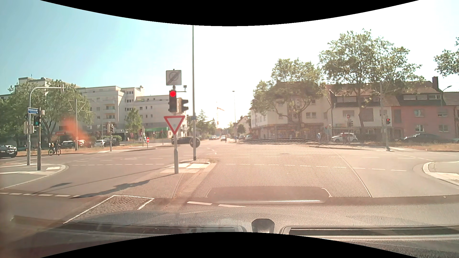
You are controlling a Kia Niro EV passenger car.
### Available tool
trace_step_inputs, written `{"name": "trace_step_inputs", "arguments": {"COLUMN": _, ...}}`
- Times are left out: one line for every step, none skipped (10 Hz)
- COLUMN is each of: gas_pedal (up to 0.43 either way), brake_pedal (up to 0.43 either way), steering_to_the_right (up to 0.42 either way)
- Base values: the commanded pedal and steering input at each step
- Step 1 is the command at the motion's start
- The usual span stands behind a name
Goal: Follow the waypoints while adhering to traffic rules and regulations
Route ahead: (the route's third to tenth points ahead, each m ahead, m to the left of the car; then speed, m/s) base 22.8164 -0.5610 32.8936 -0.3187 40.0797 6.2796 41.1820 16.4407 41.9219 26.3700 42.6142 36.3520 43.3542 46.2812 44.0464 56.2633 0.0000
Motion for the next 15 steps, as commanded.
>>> {"name": "trace_step_inputs", "arguments": {"gas_pedal": 0.000, "brake_pedal": 0.293, "steering_to_the_right": -0.001}}
{"name": "trace_step_inputs", "arguments": {"gas_pedal": 0.000, "brake_pedal": 0.293, "steering_to_the_right": -0.001}}
{"name": "trace_step_inputs", "arguments": {"gas_pedal": 0.000, "brake_pedal": 0.293, "steering_to_the_right": -0.001}}
{"name": "trace_step_inputs", "arguments": {"gas_pedal": 0.000, "brake_pedal": 0.293, "steering_to_the_right": -0.001}}
{"name": "trace_step_inputs", "arguments": {"gas_pedal": 0.000, "brake_pedal": 0.293, "steering_to_the_right": -0.001}}
{"name": "trace_step_inputs", "arguments": {"gas_pedal": 0.000, "brake_pedal": 0.293, "steering_to_the_right": -0.001}}
{"name": "trace_step_inputs", "arguments": {"gas_pedal": 0.000, "brake_pedal": 0.293, "steering_to_the_right": -0.001}}
{"name": "trace_step_inputs", "arguments": {"gas_pedal": 0.000, "brake_pedal": 0.293, "steering_to_the_right": -0.001}}
{"name": "trace_step_inputs", "arguments": {"gas_pedal": 0.000, "brake_pedal": 0.293, "steering_to_the_right": -0.001}}
{"name": "trace_step_inputs", "arguments": {"gas_pedal": 0.000, "brake_pedal": 0.293, "steering_to_the_right": -0.001}}
{"name": "trace_step_inputs", "arguments": {"gas_pedal": 0.000, "brake_pedal": 0.293, "steering_to_the_right": -0.001}}
{"name": "trace_step_inputs", "arguments": {"gas_pedal": 0.000, "brake_pedal": 0.293, "steering_to_the_right": -0.001}}
{"name": "trace_step_inputs", "arguments": {"gas_pedal": 0.000, "brake_pedal": 0.293, "steering_to_the_right": -0.001}}
{"name": "trace_step_inputs", "arguments": {"gas_pedal": 0.000, "brake_pedal": 0.293, "steering_to_the_right": -0.001}}
{"name": "trace_step_inputs", "arguments": {"gas_pedal": 0.000, "brake_pedal": 0.293, "steering_to_the_right": -0.001}}
